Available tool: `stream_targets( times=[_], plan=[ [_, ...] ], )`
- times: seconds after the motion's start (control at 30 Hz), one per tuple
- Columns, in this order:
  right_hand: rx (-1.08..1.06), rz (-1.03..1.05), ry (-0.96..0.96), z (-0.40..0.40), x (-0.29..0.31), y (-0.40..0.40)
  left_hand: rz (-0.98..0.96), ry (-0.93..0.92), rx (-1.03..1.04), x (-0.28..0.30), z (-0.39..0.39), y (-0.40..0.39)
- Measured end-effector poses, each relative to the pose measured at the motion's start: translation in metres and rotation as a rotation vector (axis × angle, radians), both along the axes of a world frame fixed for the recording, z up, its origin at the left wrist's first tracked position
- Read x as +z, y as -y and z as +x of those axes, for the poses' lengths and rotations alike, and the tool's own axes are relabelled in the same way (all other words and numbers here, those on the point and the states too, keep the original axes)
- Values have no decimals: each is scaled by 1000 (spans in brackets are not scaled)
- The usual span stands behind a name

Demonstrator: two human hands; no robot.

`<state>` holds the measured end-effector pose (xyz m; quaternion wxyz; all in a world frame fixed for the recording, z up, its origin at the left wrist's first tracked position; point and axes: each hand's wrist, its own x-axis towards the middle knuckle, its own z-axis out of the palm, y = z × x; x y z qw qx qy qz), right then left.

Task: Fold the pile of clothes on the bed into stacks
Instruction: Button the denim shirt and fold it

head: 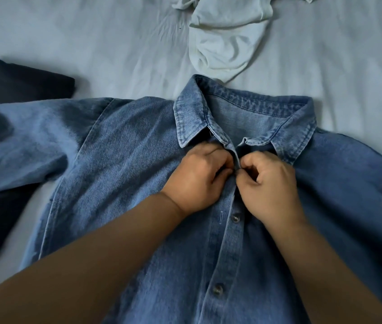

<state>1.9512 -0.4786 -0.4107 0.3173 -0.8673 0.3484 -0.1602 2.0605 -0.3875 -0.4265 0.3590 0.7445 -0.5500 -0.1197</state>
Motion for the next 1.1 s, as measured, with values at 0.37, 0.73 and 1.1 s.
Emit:
stream_targets(
  times=[0.37, 0.73, 1.1],
  plan=[
    [73, -103, 151, -26, 23, -8, -49, -24, 156, 6, -14, -26],
    [278, 21, 121, -79, 7, -45, 341, 196, 307, 18, -88, -69],
    [307, -291, -75, -72, 3, -43, 339, 223, 446, 31, -83, -66]
  ],
)
